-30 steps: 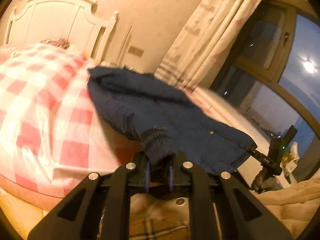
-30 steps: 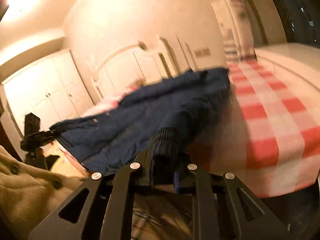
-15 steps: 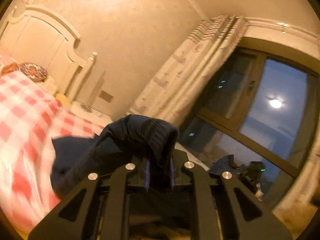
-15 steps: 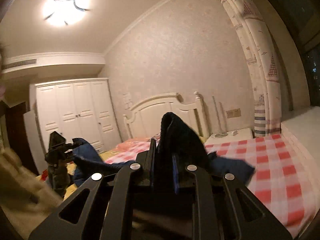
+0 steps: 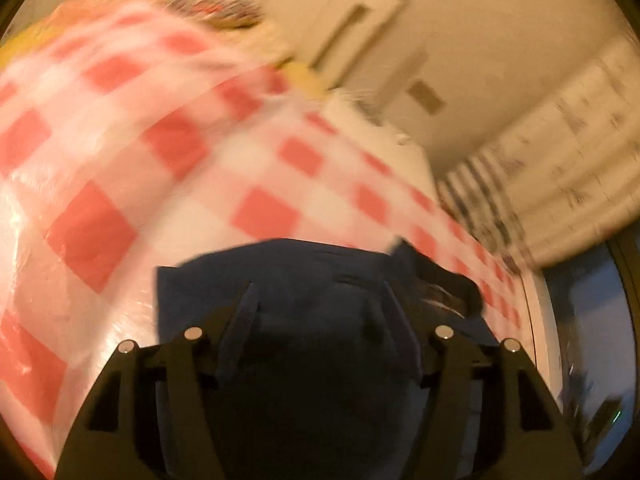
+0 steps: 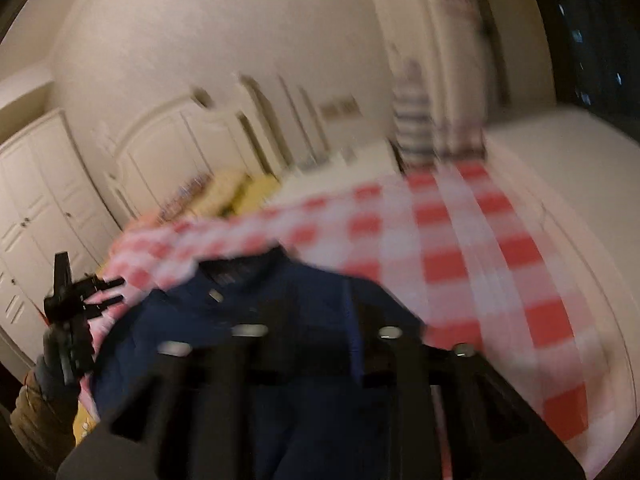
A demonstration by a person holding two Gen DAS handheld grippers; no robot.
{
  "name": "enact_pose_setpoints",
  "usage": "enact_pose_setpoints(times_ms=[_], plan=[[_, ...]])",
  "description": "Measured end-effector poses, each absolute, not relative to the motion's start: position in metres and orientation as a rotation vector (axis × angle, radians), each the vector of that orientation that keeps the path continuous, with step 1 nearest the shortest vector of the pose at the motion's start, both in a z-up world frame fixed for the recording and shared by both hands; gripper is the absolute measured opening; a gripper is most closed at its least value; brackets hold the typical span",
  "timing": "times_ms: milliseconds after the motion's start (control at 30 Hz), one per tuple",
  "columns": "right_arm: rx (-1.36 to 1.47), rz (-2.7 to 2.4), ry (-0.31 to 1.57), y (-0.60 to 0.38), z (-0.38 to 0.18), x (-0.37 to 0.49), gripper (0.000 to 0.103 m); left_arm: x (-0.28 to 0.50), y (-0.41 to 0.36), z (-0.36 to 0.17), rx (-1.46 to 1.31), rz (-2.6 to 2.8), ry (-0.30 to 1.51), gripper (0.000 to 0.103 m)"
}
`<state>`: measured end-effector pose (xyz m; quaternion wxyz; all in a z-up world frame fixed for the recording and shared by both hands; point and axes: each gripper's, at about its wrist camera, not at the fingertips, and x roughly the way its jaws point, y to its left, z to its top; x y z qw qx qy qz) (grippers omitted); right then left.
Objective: Fold large clothes
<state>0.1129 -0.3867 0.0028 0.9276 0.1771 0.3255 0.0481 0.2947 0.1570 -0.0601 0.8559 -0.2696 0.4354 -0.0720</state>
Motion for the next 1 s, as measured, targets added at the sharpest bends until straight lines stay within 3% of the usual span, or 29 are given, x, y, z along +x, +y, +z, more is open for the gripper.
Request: enact_pose_setpoints(times_ms=[33, 67, 233, 533, 567, 633, 733, 800, 833, 900, 967, 1000], plan=[[0.393, 0.111, 0.691, -0.398, -0.007, 0.111, 0.085, 0.294, 0.165, -0.064, -0.589, -0.153, 0.913, 0.064], [0.425, 0.109, 0.707, -0.410, -0.016, 0.106, 0.099, 0.293, 0.171, -0.064, -0.593, -0.179, 0.903, 0.066], [0.518, 0.165, 0.765, -0.432, -0.054, 0.090, 0.099, 0.288, 0.155, -0.054, -0.406, -0.343, 0.894, 0.087], [0.528, 0.313, 0.901, -0.384, -0.097, 0.097, 0.097, 0.283, 0.111, -0.063, -0.263, -0.481, 0.982, 0.096], [0.504, 0.305, 0.893, -0.381, -0.096, 0.093, 0.093, 0.286, 0.109, -0.065, -0.268, -0.488, 0.995, 0.096], [0.476, 0.283, 0.869, -0.380, -0.091, 0.086, 0.072, 0.291, 0.101, -0.067, -0.255, -0.497, 1.006, 0.096], [0.473, 0.244, 0.805, -0.383, -0.079, 0.076, 0.056, 0.302, 0.089, -0.071, -0.184, -0.432, 0.999, 0.096], [0.481, 0.246, 0.795, -0.384, -0.077, 0.074, 0.056, 0.309, 0.085, -0.079, -0.199, -0.459, 1.042, 0.089], [0.490, 0.256, 0.806, -0.383, -0.079, 0.075, 0.056, 0.310, 0.083, -0.083, -0.206, -0.481, 1.055, 0.075], [0.506, 0.265, 0.832, -0.382, -0.087, 0.077, 0.056, 0.303, 0.085, -0.081, -0.199, -0.478, 1.019, 0.061], [0.556, 0.283, 0.841, -0.383, -0.098, 0.080, 0.056, 0.289, 0.095, -0.074, -0.214, -0.487, 0.950, 0.012], [0.553, 0.279, 0.827, -0.383, -0.097, 0.078, 0.045, 0.280, 0.098, -0.067, -0.227, -0.494, 0.916, 0.010]])
